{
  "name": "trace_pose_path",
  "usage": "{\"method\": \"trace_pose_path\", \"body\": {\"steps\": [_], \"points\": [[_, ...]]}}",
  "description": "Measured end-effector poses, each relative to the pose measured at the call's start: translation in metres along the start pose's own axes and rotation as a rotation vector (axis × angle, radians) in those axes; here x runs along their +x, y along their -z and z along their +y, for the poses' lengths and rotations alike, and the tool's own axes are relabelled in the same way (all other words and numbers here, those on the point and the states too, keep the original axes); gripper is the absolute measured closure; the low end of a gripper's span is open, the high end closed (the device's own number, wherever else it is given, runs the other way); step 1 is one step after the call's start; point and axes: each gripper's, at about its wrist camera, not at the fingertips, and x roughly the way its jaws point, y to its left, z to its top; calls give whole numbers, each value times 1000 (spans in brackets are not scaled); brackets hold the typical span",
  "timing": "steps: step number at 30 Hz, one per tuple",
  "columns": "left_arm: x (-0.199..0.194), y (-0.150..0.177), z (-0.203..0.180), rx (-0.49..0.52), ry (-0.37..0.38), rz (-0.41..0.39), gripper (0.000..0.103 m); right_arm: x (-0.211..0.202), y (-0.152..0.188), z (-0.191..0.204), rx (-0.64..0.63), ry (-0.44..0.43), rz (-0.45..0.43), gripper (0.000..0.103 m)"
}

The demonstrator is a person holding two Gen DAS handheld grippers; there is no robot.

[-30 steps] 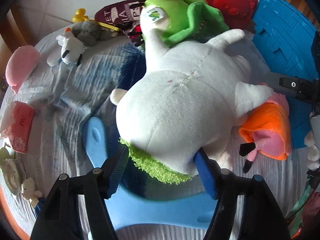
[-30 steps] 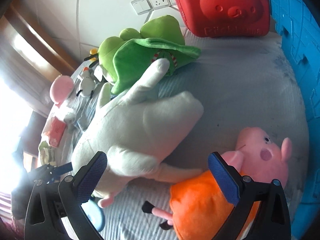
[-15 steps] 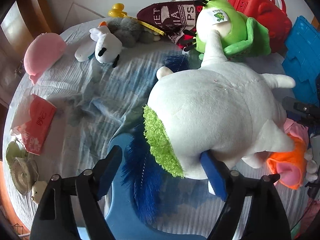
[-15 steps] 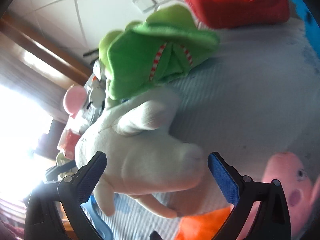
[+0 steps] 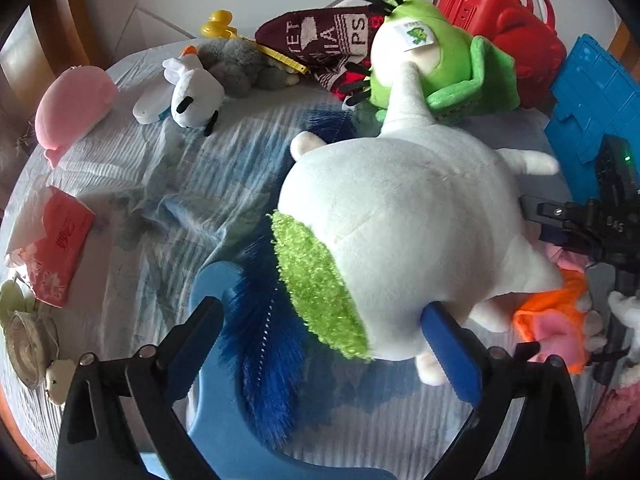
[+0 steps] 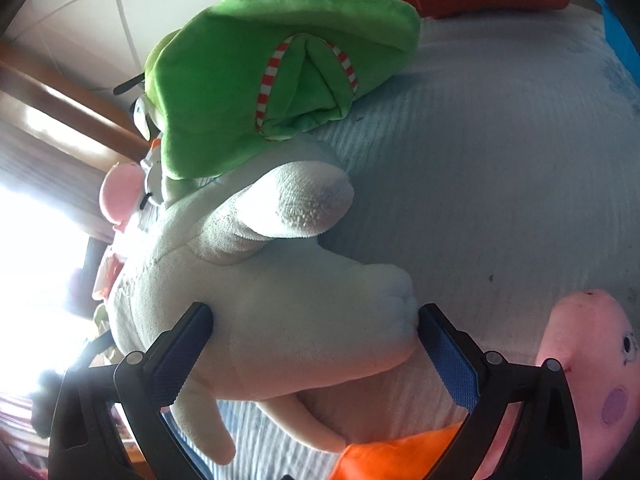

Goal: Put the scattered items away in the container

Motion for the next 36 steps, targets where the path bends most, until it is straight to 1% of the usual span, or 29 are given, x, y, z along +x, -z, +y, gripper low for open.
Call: {"method": "trace_pose_path", "body": {"steps": [2, 4, 5, 8, 9, 11, 13, 16, 17, 19, 22, 24, 26, 28, 31, 34, 36], "points": [[-6, -3, -7, 9, -4, -19, 2, 1, 0, -1, 10, -19, 14, 0], [7, -6, -10, 24, -35, -2, 1, 1, 1, 2, 4, -26, 22, 0], [15, -8, -10, 24, -39, 10, 0, 1, 1, 4, -2, -22, 23, 0], [28, -12, -6, -18, 36, 24, 0, 2, 1, 5, -8, -20, 26, 0], [29, -12, -7, -15, 47, 19, 0, 2, 2, 4, -5, -23, 28, 0], [31, -11, -9, -2, 60, 11, 0, 4, 1, 3, -8, -31, 30, 0], [36, -11, -11, -10, 81, 10, 0, 8, -1, -1, -3, -47, 39, 0], [40, -12, -16, -30, 86, -10, 0, 20, -4, -8, 46, -115, 54, 0], [39, -12, -17, -35, 83, -19, 0, 21, -4, -9, 50, -124, 47, 0], [32, -12, -20, -29, 76, -31, 9, 21, -5, -6, 41, -127, 27, 0], [17, -11, -23, -25, 69, -48, 17, 7, -4, 16, -57, -61, -37, 0], [5, -10, -25, -24, 70, -66, 18, -4, 0, 28, -97, -46, -69, 3], [-13, -9, -25, -23, 75, -101, 18, -15, 4, 39, -133, -36, -98, 4], [-30, -5, -26, -15, 80, -126, 18, -28, 11, 47, -151, -46, -114, 5], [-47, 7, -28, -6, 93, -124, 18, -44, 27, 59, -164, -51, -121, 7], [-59, 32, -31, 18, 101, -103, 18, -56, 48, 69, -160, -44, -109, 7], [-57, 47, -29, 24, 98, -73, 18, -56, 66, 68, -142, -47, -77, 7]]}}
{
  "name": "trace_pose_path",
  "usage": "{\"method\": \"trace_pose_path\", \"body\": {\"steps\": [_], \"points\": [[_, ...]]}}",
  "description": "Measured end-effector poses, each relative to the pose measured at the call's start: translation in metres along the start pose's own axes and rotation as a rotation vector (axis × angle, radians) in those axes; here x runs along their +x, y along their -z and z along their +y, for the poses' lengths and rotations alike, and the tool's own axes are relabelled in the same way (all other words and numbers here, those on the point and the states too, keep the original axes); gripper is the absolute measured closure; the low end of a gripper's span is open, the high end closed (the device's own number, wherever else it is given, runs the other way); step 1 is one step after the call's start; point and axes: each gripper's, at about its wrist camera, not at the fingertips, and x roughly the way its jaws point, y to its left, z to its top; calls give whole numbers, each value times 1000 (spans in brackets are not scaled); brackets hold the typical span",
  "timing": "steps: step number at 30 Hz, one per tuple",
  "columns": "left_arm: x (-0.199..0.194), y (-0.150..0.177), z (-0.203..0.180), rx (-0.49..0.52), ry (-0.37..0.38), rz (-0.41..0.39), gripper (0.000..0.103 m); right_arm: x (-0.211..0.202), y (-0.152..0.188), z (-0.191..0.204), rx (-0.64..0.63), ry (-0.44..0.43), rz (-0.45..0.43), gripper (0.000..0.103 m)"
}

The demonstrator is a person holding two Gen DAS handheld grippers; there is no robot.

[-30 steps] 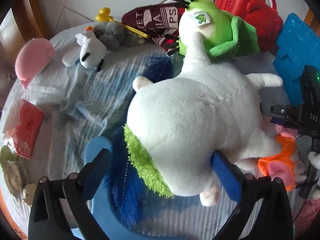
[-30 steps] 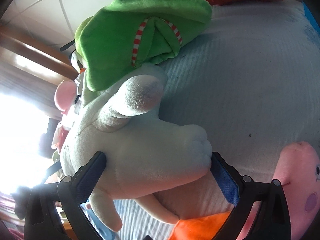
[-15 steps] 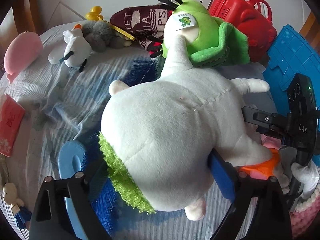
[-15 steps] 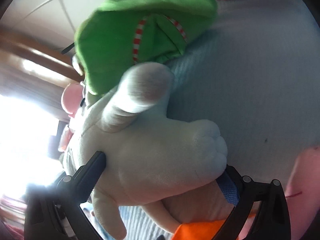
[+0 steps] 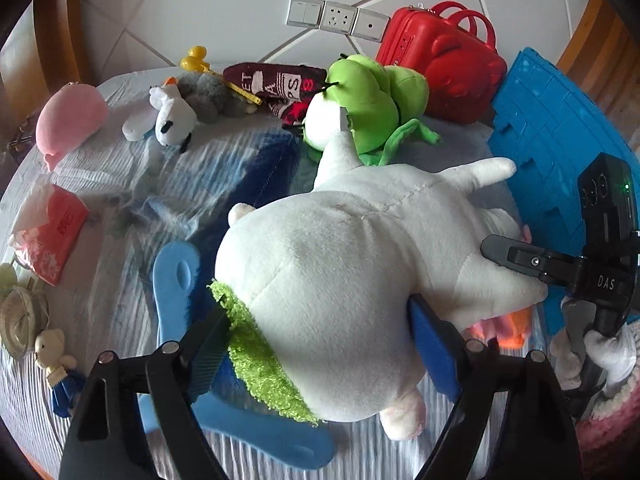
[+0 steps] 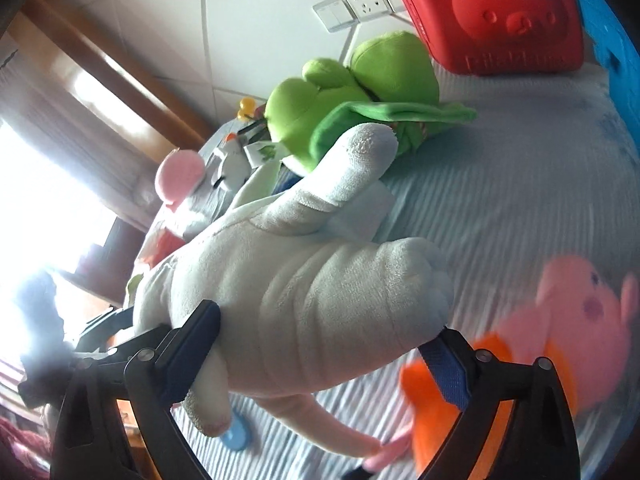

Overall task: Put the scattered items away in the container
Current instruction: 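Close both tools on the white plush and lift it from the table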

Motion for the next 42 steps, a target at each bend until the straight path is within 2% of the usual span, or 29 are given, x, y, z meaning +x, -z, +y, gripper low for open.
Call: {"method": "trace_pose_path", "body": {"steps": [2, 3, 4, 7, 8, 10, 12, 14, 18, 21, 25, 32, 34, 36, 38, 39, 41, 42], "points": [[11, 14, 4, 8, -25, 41, 22, 3, 18, -3, 30, -6, 39, 7], [17, 20, 5, 19, -39, 63, 36, 8, 25, -7, 52, -5, 54, 7], [22, 25, 4, 29, -38, 82, 37, 12, 29, -10, 71, -5, 60, 7], [20, 29, 1, 38, -46, 51, 36, 18, 28, -5, 80, 13, 29, 7], [20, 28, 2, 28, -44, 45, 34, 21, 27, -4, 78, 24, 31, 7], [21, 28, 7, 3, -58, 53, 13, 28, 24, -1, 71, 46, 35, 5], [21, 31, 12, -25, -70, 63, 6, 30, 20, 3, 71, 42, 31, 3], [23, 38, 16, -54, -52, 87, 1, 30, 16, 5, 60, 43, 25, 2], [36, 39, 12, -82, -23, 88, 0, 34, 6, 7, -6, 82, 37, 0], [49, 34, 6, -104, 7, 91, 0, 37, 0, -7, -11, 61, 57, 0], [53, 35, -2, -82, -14, 57, 0, 42, -3, -18, -40, 50, 91, 0], [54, 36, -3, -114, -24, -3, 0, 39, -2, -20, -105, 55, 40, 0], [43, 38, -7, -97, -45, -27, 12, 30, 1, -12, -150, 71, 12, 0], [30, 38, -11, -74, -64, -41, 19, 18, 8, 0, -196, 80, -14, 3], [16, 36, -11, -71, -62, -44, 22, 5, 15, 17, -238, 93, -37, 5], [7, 36, -11, -58, -62, -56, 27, -3, 19, 26, -258, 97, -48, 5], [-17, 34, -20, 1, -62, -94, 54, -22, 24, 41, -277, 91, -72, 10], [-25, 32, -28, 31, -29, -88, 74, -30, 26, 49, -280, 81, -81, 13]]}}
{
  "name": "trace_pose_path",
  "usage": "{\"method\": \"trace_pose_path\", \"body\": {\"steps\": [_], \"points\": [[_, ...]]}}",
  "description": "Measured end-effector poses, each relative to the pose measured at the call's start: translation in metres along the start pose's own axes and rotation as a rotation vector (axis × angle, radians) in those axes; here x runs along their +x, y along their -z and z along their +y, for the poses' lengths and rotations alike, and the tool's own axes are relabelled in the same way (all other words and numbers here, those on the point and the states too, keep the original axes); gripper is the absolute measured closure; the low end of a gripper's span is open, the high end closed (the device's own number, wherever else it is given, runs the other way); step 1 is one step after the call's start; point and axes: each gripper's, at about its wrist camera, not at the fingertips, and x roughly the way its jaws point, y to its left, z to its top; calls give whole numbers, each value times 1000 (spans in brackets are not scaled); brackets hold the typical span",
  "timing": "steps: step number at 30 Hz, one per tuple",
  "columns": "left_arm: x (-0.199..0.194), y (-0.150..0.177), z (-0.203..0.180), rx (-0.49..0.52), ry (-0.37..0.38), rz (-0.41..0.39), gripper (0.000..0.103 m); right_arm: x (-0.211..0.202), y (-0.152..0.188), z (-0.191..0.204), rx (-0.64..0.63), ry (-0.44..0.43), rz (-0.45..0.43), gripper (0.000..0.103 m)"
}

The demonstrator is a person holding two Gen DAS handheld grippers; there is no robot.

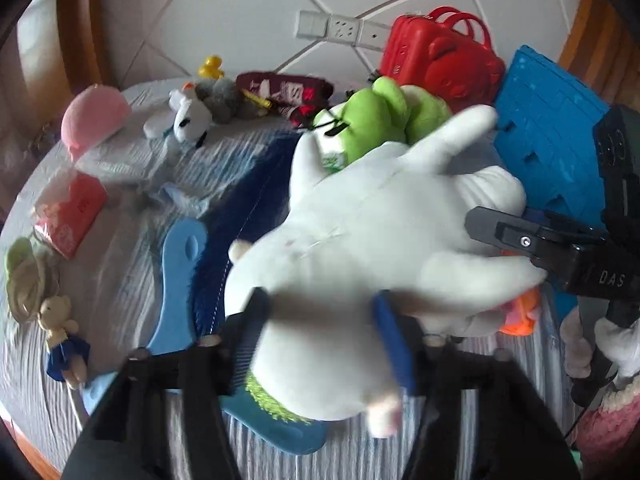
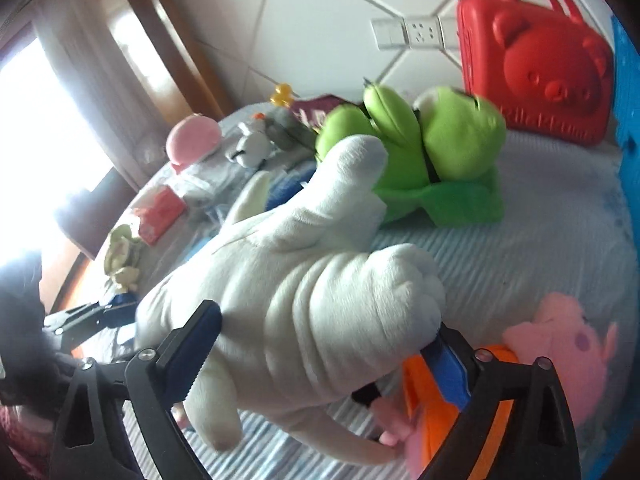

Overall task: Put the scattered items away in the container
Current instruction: 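Close both tools on the white plush and lift it from the table, then lift the white plush higher with both tools, turning toward the blue crate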

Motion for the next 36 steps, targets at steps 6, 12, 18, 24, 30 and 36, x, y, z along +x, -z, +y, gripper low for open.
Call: {"method": "trace_pose_path", "body": {"steps": [6, 12, 18, 24, 30, 36], "points": [[-23, 2, 14, 17, -46, 30, 43, -29, 20, 16, 122, 90, 24, 26], [-6, 36, 42, 43, -69, 105, 21, -47, 71, 6, 255, 66, 106, 26], [12, 55, 43, 8, -75, 154, 21, -68, 83, 18, 204, 156, 75, 24], [23, 68, 28, -42, -83, 174, 21, -63, 54, -11, 187, 153, 46, 4], [37, 68, 31, -85, -168, 147, 0, -32, 17, -22, 125, 16, 60, 11], [43, 67, 36, -81, -108, 155, 0, 25, -7, -29, 100, -77, 160, 12]]}}
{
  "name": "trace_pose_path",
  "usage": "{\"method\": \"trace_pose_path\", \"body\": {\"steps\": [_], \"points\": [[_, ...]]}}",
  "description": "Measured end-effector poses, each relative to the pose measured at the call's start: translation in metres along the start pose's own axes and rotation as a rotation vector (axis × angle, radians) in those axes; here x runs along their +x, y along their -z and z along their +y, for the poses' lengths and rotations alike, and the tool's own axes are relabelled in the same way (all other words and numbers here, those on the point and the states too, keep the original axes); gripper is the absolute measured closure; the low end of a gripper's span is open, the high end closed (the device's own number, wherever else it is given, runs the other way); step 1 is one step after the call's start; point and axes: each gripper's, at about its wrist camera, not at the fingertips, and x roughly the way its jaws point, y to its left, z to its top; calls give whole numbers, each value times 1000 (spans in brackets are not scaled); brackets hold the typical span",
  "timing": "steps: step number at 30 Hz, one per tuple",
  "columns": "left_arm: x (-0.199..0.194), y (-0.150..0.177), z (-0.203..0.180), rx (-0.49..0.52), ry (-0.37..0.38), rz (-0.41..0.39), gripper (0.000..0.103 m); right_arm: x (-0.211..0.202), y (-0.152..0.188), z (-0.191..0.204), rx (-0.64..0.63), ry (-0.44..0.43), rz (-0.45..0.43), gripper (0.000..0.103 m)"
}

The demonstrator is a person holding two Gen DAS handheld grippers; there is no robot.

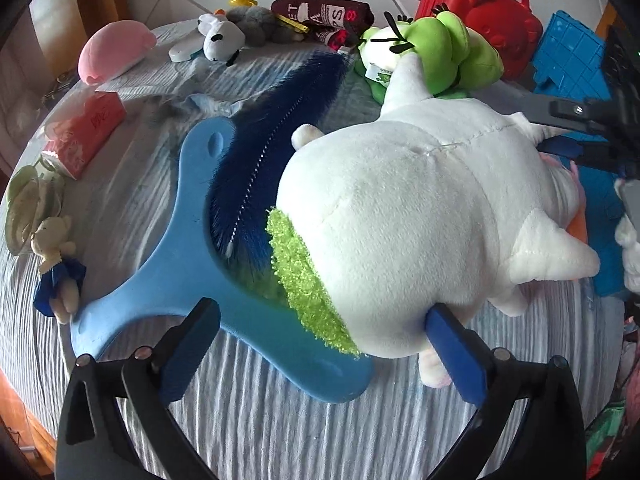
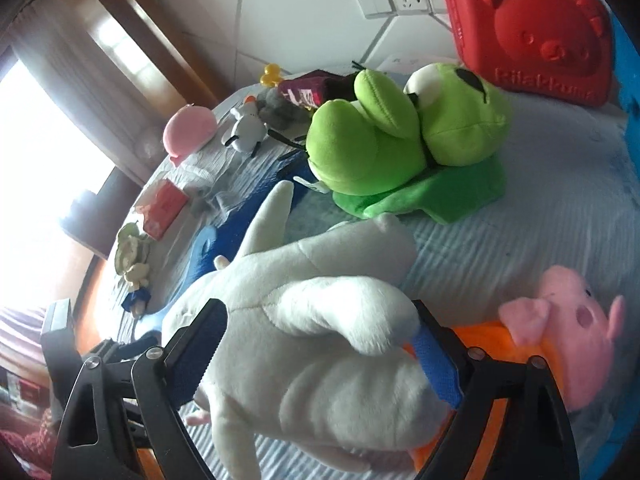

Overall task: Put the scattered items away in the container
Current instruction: 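Lift the white plush higher with both tools, turning toward the blue crate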

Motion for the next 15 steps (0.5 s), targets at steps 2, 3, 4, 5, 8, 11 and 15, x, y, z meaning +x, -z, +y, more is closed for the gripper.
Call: {"method": "trace_pose_path", "body": {"steps": [2, 3, 4, 5, 8, 11, 15], "points": [[4, -1, 1, -4, 21, 3, 0, 21, -2, -6, 38, -19, 44, 11], [6, -3, 2, -10, 28, 7, 0, 31, -1, -9, 63, -20, 63, 11], [7, -5, 3, -12, 40, 17, 0, 41, -1, -13, 88, -21, 82, 9], [8, -7, 5, -6, 42, 29, 0, 46, 2, -14, 111, -20, 96, 9], [9, -14, 11, 40, 20, 43, 0, 30, 23, -11, 162, -10, 119, 9], [14, -23, 17, 71, 11, 47, 0, 17, 60, -1, 166, 18, 157, 4], [2, -27, 22, 89, 48, 36, 0, 11, 71, 4, 166, 55, 99, 2]]}}
